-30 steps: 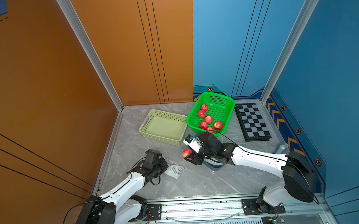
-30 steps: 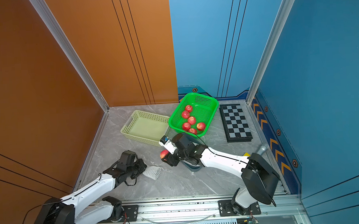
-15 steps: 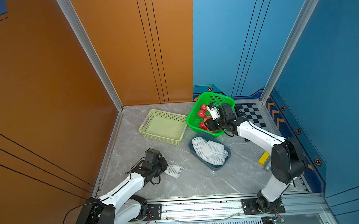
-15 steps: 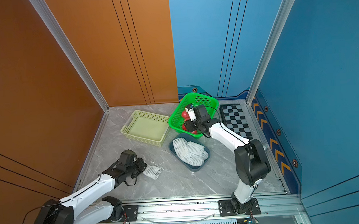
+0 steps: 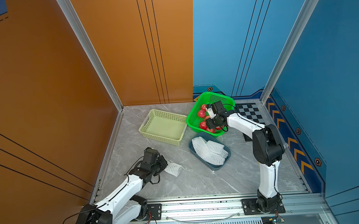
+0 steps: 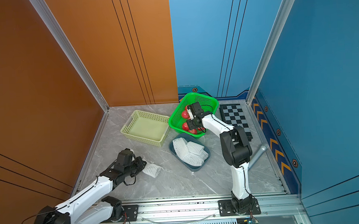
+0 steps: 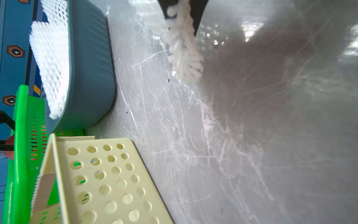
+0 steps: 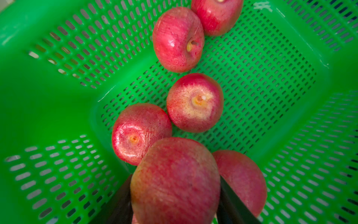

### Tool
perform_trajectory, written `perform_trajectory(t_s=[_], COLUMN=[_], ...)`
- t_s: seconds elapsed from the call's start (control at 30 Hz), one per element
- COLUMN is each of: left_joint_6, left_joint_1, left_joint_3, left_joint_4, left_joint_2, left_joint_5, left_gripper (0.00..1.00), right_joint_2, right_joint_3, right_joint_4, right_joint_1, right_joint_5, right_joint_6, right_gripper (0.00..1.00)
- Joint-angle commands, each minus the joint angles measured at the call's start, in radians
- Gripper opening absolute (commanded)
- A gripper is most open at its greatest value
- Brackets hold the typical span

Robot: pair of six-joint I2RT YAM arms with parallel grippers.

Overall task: Remove foam nets from apples
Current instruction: Place the apple in the basket.

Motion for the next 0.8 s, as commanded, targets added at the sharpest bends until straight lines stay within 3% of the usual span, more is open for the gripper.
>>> perform_trajectory(t_s=[0.0,0.3,0.47,0.6,0.67,0.77], left_joint_6=[0.057,0.158,0.223,0.241,0.238,0.229], left_joint_1=[-0.002,-0.037,-0.057,-0.097,-0.129,-0.191], left_joint_3=[0.04,0.187,0.319,0.41,0.448,0.499], left_joint_4=[0.041,0.064,0.07,0.099,0.13,0.176], left_joint_2=[0.02,0.058,0.136,0.23,0.284,0.357], left_joint_5=[0.062,0.137,0.175,0.183,0.183,0.15], left_gripper=[0.0,0.0,0.0,0.0,0.0,0.0], right_joint_2=[0.003,-0.074,-0.195,-0.317,-0.397,-0.516], right_joint_3=[0.038,0.027,-0.028,-0.109,-0.174,-0.275], right_joint_4=[-0.045,-0.057,-0.051,-0.028,0.004,0.054], right_joint_1=[0.006,0.008,0.021,0.039,0.052,0.069], right_joint_5=[0.049,0.055,0.051,0.023,0.012,-0.008], right_joint_6=[-0.022,-0.045,-0.044,-0.036,-0.026,-0.005], right_gripper=[0.67,0.74,0.76,0.86,0.98,1.0])
